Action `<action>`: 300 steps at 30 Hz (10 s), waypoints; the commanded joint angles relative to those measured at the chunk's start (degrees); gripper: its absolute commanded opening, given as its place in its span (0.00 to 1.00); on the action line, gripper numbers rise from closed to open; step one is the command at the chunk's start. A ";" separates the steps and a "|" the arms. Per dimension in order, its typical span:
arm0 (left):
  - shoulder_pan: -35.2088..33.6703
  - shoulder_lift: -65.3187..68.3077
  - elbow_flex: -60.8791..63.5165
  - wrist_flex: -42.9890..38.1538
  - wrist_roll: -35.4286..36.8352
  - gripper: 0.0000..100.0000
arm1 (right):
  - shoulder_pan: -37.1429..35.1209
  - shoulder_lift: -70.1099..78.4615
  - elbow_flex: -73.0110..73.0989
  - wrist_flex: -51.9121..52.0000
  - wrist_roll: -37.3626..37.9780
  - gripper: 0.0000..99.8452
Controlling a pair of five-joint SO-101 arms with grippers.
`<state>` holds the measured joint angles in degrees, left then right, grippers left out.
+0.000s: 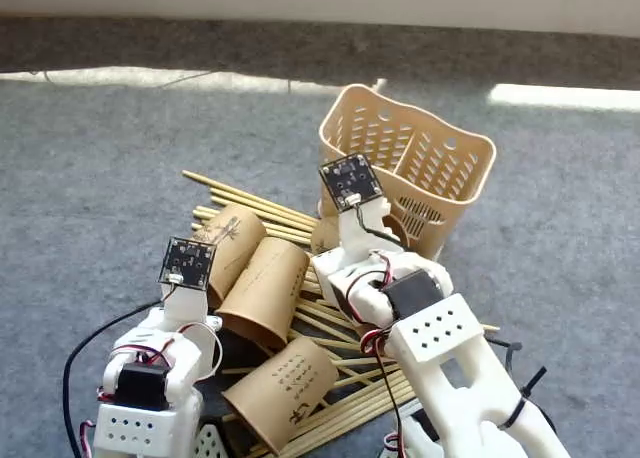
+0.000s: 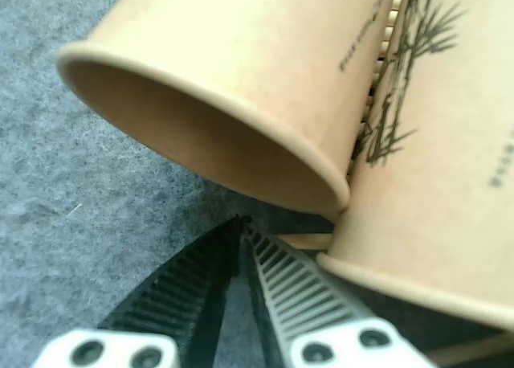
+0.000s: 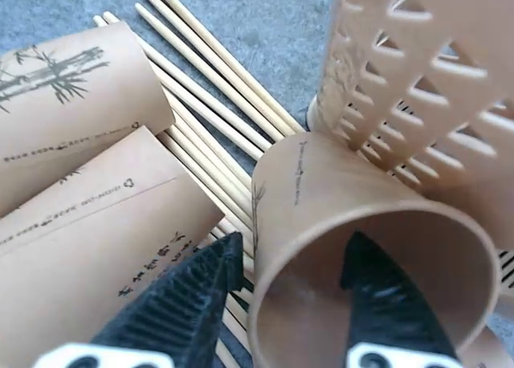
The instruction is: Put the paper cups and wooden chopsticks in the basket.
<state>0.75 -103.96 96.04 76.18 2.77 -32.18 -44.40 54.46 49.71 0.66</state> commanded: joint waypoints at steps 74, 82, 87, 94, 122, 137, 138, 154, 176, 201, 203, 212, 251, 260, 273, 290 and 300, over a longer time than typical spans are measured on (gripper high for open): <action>7.08 -0.57 1.10 -3.87 -0.44 0.02 | -5.76 -24.22 -35.56 46.73 12.40 0.01; 7.08 -0.48 1.10 -3.87 -0.44 0.02 | -5.58 -24.13 -45.67 46.29 14.42 0.01; 7.08 -0.48 1.10 -3.87 -0.44 0.02 | -5.41 -23.78 -51.74 45.49 20.92 0.01; 7.08 -0.48 1.10 -3.87 -0.44 0.02 | 10.42 -23.60 -52.79 38.46 26.99 0.01; 7.08 -0.40 1.10 -3.87 -0.44 0.02 | 28.62 5.67 -64.84 37.76 30.59 0.01; 7.08 -0.40 1.10 -3.78 -0.44 0.02 | 27.65 29.14 -87.78 51.38 35.87 0.01; 7.08 -0.40 1.10 -3.78 -0.44 0.02 | 27.65 29.14 -86.55 51.38 36.31 0.01; 7.08 -0.40 1.10 -3.78 -0.44 0.02 | 26.33 28.35 -75.91 51.38 38.59 0.01; 7.08 -0.40 1.10 -3.78 -0.44 0.02 | 26.24 12.62 -57.63 51.30 48.88 0.01; 7.08 -0.40 1.10 -3.78 -0.44 0.01 | 20.09 11.21 -57.45 39.96 29.45 0.17; 7.08 -0.40 1.10 -3.78 -0.44 0.01 | 19.30 11.47 -57.36 37.76 27.16 0.17; 7.08 -0.40 1.10 -3.78 -0.44 0.01 | 15.87 11.56 -55.25 29.23 22.68 0.17; 6.99 -0.40 1.10 -3.78 -0.44 0.01 | 21.41 11.56 -56.75 34.33 28.04 0.18; 6.99 -0.40 1.10 -3.78 -0.44 0.01 | 21.41 10.77 -57.27 35.30 28.04 0.17; 6.99 -0.40 1.10 -3.78 -0.44 0.01 | 20.09 3.74 -49.27 39.69 27.96 0.00; 7.08 -0.40 1.10 -3.78 -0.44 0.01 | 19.74 -20.53 -5.49 23.69 27.96 0.01; 7.08 -0.57 0.92 -4.22 -0.44 0.02 | 19.91 -30.73 8.84 15.52 23.65 0.01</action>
<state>6.90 -103.96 96.04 73.19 2.77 -12.04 -72.35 61.85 68.35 26.86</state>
